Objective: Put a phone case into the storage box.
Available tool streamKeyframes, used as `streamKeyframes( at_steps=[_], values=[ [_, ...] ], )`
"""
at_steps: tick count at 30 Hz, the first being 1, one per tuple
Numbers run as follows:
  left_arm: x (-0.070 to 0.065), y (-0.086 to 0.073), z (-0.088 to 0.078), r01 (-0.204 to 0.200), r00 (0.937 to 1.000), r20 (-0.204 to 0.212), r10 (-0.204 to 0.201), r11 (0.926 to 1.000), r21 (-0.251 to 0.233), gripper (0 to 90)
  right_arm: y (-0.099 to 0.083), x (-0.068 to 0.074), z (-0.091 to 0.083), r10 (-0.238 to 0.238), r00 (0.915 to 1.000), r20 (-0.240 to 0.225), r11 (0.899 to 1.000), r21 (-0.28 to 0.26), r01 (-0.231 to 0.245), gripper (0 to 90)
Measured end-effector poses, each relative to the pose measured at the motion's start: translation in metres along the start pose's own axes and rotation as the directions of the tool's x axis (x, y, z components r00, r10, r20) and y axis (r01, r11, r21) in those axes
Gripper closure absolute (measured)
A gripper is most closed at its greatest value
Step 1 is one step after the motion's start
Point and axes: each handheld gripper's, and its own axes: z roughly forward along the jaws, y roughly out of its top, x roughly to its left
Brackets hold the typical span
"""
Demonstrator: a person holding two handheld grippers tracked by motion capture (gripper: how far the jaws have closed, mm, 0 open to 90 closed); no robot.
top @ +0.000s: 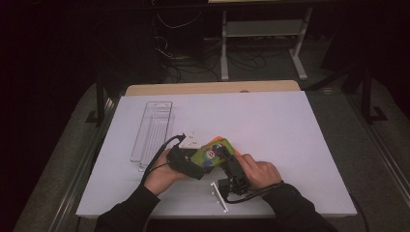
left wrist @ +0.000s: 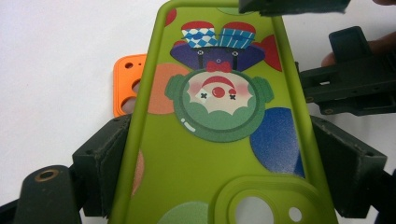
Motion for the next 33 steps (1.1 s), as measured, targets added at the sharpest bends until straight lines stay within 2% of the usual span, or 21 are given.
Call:
streamKeyframes(
  at_steps=[8,10,11,14,21,33],
  values=[
    [0.0005,-0.0001,0.0001,-0.002,1.0,-0.001,0.002,1.0,0.004,14.8,-0.0003,0.0,-0.0015,0.007,0.9996,-0.028,1.0,-0.007,-0.008,59.5],
    [0.0003,-0.0001,0.0001,-0.002,1.0,-0.001,0.002,1.0,0.004,14.9,-0.0003,-0.001,-0.0015,0.002,0.9998,-0.018,1.0,-0.011,-0.002,61.0],
    [0.0004,-0.0001,0.0,-0.001,1.0,0.0,0.001,1.0,0.003,14.8,-0.0004,-0.0003,-0.002,0.009,0.9992,-0.039,1.0,-0.005,-0.009,63.7],
    [0.0006,0.0,-0.0004,-0.002,1.0,0.0,0.002,1.0,0.001,14.8,0.0001,-0.0008,-0.0021,-0.001,0.9995,-0.033,1.0,-0.01,0.001,67.5],
    [0.0007,0.0,-0.0007,0.002,1.0,0.004,-0.002,1.0,-0.002,14.8,0.0005,-0.0005,-0.0021,-0.009,0.9989,-0.046,1.0,-0.013,0.009,73.0],
    [0.0012,-0.0005,-0.0001,0.004,1.0,0.008,-0.004,1.0,0.007,14.5,0.0008,-0.0001,-0.0027,-0.025,0.9981,-0.056,1.0,-0.014,0.024,75.4]
  ],
)
